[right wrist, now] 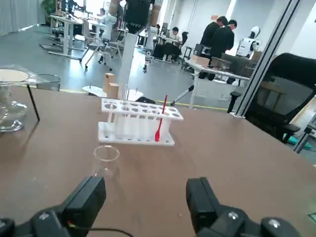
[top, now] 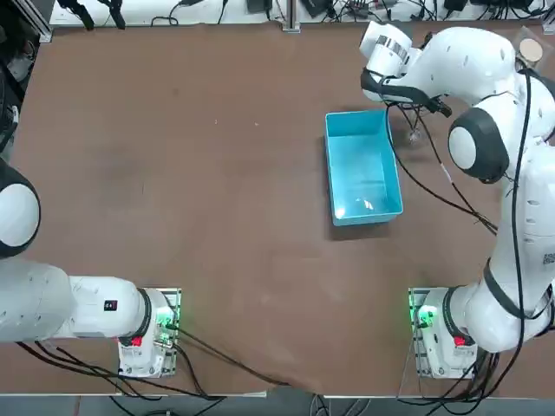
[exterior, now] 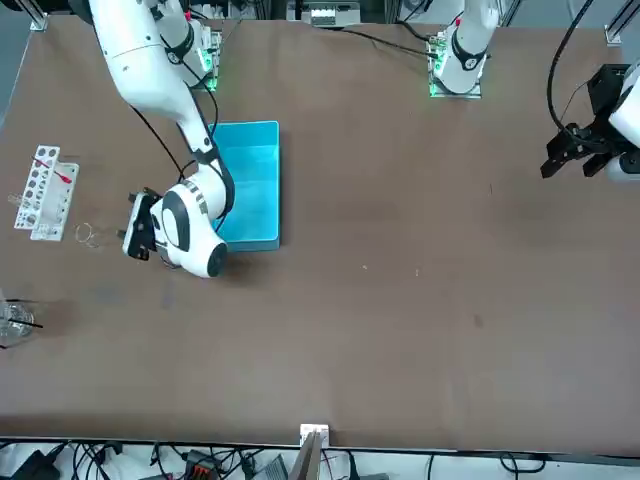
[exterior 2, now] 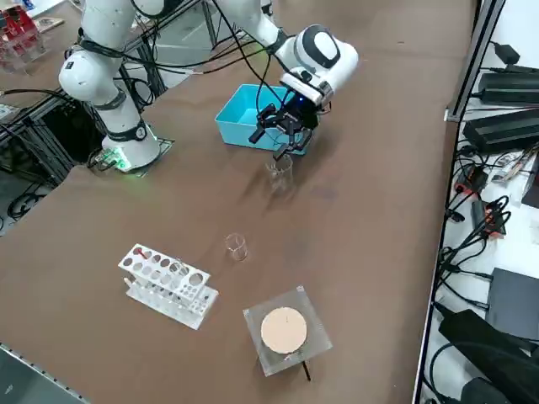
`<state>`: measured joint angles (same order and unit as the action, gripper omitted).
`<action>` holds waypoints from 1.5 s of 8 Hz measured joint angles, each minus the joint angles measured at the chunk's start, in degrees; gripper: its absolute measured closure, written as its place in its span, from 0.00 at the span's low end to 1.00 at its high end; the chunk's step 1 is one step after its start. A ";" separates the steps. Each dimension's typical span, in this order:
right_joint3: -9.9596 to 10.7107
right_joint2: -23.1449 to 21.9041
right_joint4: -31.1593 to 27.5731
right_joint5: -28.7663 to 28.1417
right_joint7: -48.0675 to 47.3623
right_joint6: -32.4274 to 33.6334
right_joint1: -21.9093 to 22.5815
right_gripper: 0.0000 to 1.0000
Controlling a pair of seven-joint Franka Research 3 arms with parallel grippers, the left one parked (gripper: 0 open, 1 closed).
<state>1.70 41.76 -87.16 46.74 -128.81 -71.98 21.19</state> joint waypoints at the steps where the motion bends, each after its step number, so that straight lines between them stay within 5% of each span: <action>1: 0.22 -0.63 -0.25 0.74 0.78 0.48 -0.66 0.00; 4: 0.62 -8.24 -7.87 5.25 3.25 -0.46 -3.94 0.00; 8: 0.68 -26.23 -32.39 11.43 3.86 -11.37 -7.59 0.00; 12: 0.72 -31.85 -43.33 18.68 3.86 -18.75 -14.95 0.00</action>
<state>2.43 9.90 -130.49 65.42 -124.96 -90.74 6.24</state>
